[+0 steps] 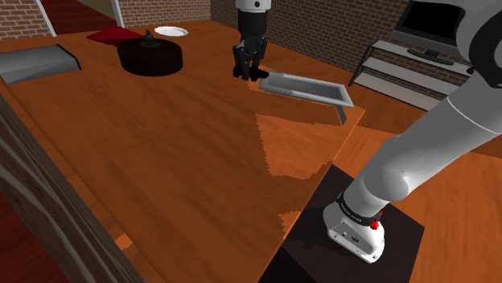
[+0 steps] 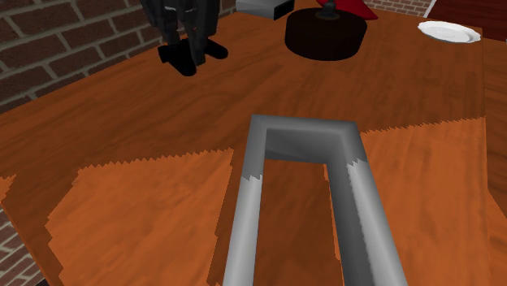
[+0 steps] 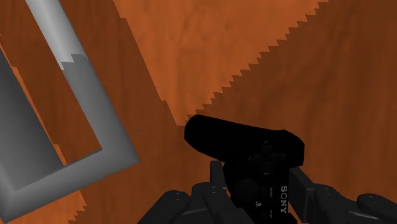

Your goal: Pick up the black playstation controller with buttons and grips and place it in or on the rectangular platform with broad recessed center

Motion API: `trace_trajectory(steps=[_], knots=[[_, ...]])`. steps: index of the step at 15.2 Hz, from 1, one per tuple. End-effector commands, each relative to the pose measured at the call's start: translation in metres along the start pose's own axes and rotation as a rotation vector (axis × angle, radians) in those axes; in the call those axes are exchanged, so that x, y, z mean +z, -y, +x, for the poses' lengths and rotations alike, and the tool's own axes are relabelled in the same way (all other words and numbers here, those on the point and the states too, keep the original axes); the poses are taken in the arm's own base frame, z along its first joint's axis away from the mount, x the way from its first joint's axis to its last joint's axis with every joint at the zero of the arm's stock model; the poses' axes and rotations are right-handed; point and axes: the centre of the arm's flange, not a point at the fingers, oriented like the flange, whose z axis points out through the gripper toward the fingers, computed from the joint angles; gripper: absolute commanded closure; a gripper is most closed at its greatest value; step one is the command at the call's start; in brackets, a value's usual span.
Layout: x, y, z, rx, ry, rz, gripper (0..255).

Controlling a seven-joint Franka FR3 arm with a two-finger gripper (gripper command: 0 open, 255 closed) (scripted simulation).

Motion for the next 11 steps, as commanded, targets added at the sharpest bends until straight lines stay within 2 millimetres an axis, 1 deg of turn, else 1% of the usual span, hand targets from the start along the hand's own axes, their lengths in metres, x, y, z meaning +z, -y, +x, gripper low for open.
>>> trace_trajectory(steps=[1,11], knots=[[-0.002,-0.023,-0.010,-0.002,0.000,0.000,255],[0.008,-0.144,-0.061,-0.002,0.000,0.000,255]])
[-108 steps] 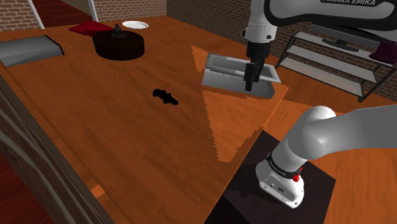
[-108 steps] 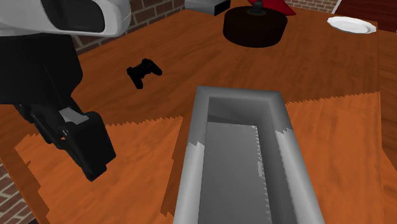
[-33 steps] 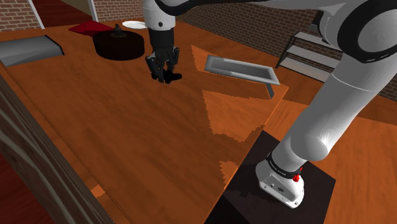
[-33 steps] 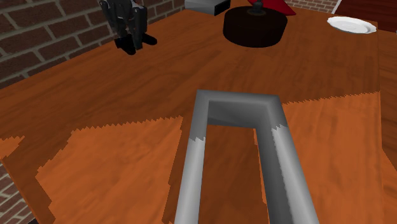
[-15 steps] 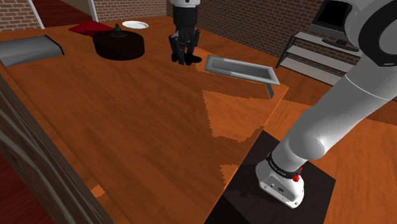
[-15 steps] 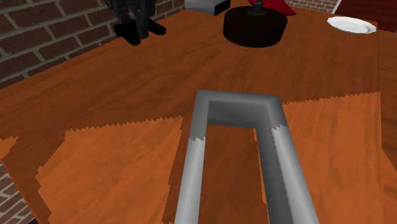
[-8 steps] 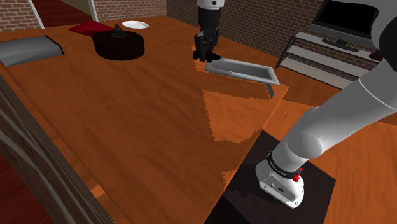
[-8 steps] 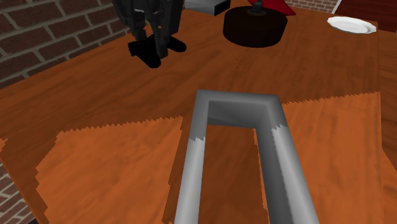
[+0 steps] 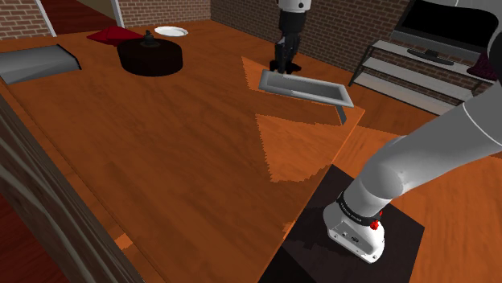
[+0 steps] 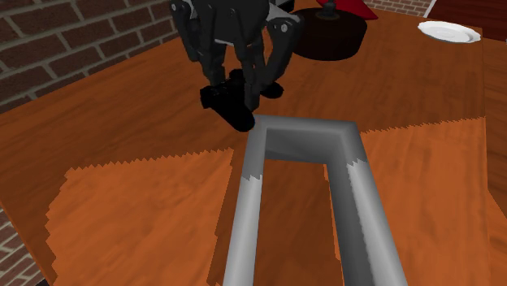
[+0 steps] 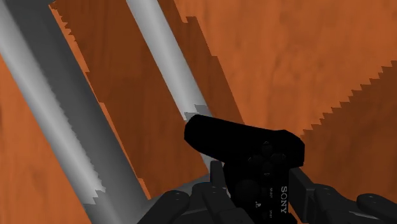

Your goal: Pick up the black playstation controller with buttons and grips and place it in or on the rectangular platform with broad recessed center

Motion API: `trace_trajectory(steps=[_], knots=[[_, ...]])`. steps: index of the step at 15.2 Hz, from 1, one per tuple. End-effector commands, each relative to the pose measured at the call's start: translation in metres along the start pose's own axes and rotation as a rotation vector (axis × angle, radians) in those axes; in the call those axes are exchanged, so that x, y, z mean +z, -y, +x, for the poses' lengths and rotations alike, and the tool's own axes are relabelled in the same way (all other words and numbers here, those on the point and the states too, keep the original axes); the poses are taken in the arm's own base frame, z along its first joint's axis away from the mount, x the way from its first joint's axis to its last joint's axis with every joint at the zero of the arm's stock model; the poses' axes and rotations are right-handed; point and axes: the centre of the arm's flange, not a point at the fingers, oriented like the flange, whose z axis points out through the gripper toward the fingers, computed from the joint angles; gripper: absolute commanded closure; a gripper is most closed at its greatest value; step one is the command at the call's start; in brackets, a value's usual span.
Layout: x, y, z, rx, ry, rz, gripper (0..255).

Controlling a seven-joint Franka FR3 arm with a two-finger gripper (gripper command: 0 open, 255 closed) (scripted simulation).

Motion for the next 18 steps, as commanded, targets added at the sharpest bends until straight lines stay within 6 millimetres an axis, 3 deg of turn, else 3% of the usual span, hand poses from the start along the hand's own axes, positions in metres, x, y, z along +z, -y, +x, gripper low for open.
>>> trace_trajectory(steps=[1,10,18], knots=[[0.004,-0.024,-0.013,-0.002,0.000,0.000,255],[0.013,-0.135,-0.059,-0.002,0.000,0.000,255],[0.055,-0.134,-0.055,-0.002,0.000,0.000,255]])
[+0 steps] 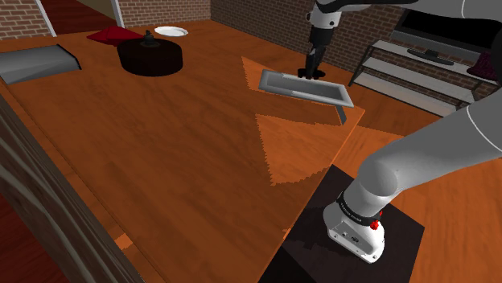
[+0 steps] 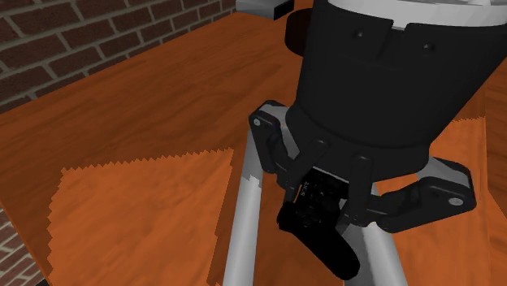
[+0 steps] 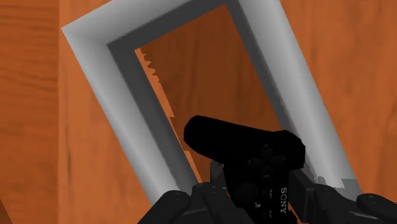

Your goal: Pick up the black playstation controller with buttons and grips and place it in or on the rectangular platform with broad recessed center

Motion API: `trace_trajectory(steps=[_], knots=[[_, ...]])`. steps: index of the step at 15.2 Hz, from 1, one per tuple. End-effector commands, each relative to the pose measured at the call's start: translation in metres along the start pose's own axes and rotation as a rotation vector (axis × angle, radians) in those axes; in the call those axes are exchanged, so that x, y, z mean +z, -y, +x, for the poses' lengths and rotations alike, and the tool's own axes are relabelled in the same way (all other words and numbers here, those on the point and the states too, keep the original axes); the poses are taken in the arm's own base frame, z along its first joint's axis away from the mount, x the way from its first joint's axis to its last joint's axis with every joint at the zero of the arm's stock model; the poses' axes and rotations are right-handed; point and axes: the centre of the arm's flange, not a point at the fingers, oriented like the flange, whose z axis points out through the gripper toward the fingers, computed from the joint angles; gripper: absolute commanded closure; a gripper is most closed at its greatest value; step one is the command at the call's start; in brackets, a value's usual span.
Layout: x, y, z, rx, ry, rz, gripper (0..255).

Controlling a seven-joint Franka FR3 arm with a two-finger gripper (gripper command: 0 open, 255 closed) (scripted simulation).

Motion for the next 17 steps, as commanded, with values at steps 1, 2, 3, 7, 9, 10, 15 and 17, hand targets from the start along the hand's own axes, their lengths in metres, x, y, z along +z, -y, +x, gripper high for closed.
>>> trace_trajectory(steps=[1,2,3,7,9,10,15,17], knots=[[0.011,0.001,0.003,0.000,-0.001,0.000,255],[0.016,0.001,0.004,0.000,-0.001,0.000,255],[0.021,0.001,0.004,0.000,-0.001,0.000,255],[0.029,0.001,0.005,0.000,-0.001,0.000,255],[0.029,0.001,0.005,0.000,-0.001,0.000,255],[0.029,0.001,0.005,0.000,-0.001,0.000,255],[0.029,0.001,0.005,0.000,-0.001,0.000,0],[0.029,0.001,0.005,0.000,-0.001,0.000,0]])
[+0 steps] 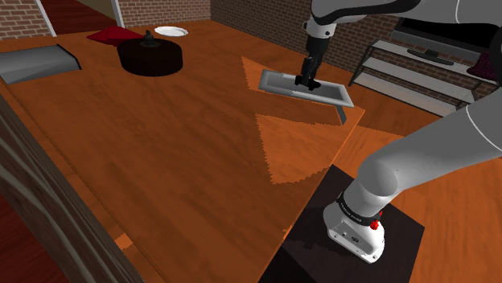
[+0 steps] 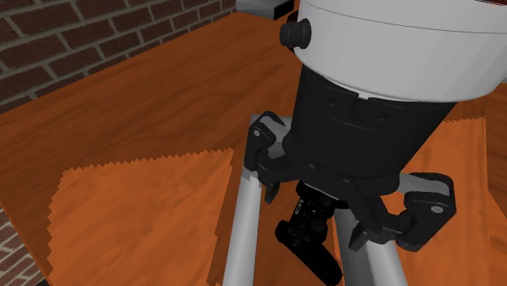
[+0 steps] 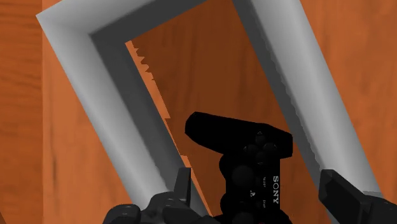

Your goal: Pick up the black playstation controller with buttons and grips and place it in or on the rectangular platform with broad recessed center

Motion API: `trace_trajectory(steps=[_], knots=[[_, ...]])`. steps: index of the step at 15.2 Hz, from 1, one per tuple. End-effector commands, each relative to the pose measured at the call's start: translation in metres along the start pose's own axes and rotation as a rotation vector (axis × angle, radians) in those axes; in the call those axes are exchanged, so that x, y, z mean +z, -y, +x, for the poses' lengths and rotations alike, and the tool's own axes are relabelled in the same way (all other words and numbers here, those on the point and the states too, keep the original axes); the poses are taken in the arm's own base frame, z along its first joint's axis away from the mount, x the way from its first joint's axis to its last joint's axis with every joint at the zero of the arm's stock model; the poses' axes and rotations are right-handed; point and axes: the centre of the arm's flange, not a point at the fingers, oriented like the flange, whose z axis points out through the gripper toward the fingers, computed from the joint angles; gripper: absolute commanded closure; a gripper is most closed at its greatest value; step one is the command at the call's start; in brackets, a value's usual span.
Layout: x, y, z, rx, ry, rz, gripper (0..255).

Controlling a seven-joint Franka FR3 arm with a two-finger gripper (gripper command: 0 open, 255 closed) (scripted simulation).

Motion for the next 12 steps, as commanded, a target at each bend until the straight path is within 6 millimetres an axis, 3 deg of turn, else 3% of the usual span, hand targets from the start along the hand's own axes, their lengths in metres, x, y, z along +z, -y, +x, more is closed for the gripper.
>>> trace_trajectory(steps=[1,5,12], knots=[[0.000,0.000,0.000,0.000,0.000,0.000,0],[-0.050,0.000,0.000,0.000,0.000,0.000,0],[-0.050,0.000,0.000,0.000,0.000,0.000,0]])
